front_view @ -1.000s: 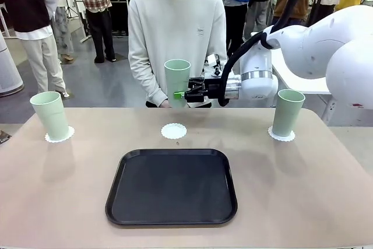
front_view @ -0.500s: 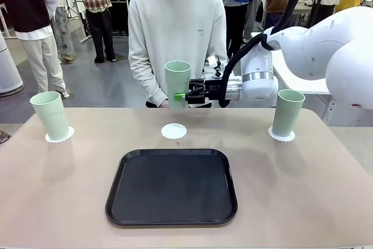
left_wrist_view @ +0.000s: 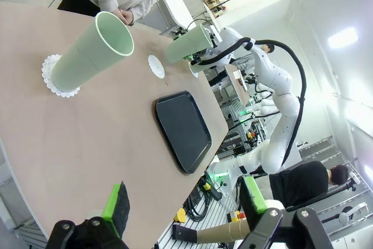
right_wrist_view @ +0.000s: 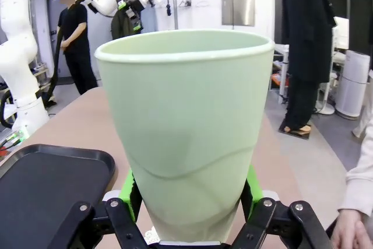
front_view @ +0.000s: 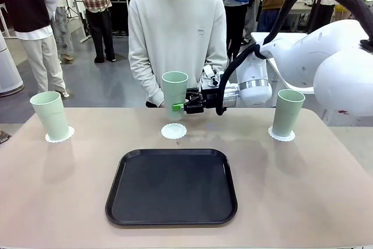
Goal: Place coasters on the table and set cups on them.
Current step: Take one Reusable plastic cup from the Flat Tray and place it on a coaster set by the human.
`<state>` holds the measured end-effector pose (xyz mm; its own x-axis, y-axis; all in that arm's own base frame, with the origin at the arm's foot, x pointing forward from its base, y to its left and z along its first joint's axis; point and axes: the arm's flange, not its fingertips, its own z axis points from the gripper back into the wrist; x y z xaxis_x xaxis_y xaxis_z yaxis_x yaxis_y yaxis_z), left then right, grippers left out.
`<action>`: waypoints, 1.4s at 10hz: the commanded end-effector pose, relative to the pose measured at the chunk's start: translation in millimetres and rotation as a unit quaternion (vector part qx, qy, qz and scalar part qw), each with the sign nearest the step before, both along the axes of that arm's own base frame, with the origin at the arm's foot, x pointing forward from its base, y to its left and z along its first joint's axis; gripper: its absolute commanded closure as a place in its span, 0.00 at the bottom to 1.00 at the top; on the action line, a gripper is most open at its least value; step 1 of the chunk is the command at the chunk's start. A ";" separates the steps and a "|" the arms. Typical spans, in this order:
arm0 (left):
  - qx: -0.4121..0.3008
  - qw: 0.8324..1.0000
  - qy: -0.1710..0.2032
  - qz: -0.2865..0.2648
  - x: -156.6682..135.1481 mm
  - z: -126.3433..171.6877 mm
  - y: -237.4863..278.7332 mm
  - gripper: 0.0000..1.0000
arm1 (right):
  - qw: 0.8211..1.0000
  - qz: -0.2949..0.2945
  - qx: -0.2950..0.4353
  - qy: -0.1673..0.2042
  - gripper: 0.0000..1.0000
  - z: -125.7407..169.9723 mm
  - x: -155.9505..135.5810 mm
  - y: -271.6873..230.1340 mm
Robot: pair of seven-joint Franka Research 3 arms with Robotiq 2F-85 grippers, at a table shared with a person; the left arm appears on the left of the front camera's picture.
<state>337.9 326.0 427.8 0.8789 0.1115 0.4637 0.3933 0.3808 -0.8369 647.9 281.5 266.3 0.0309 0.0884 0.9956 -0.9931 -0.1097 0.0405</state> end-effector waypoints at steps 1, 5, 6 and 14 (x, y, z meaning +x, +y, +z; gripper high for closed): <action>-0.003 1.000 -0.002 -0.002 -1.7 2.8 0.4 0.00 | 0.999 0.037 -0.006 0.016 0.19 -0.6 9.0 10.0; -0.003 1.000 -0.002 -0.002 -1.7 2.8 0.4 0.00 | 0.995 0.091 -0.030 0.010 0.19 -6.6 5.1 13.7; -0.003 1.000 -0.002 -0.002 -1.7 2.8 0.4 0.00 | 0.995 0.092 -0.034 0.006 0.19 -7.9 7.8 12.7; -0.003 1.000 -0.002 -0.002 -1.7 2.8 0.4 0.00 | 0.994 0.095 -0.036 0.030 0.19 -37.4 22.9 10.1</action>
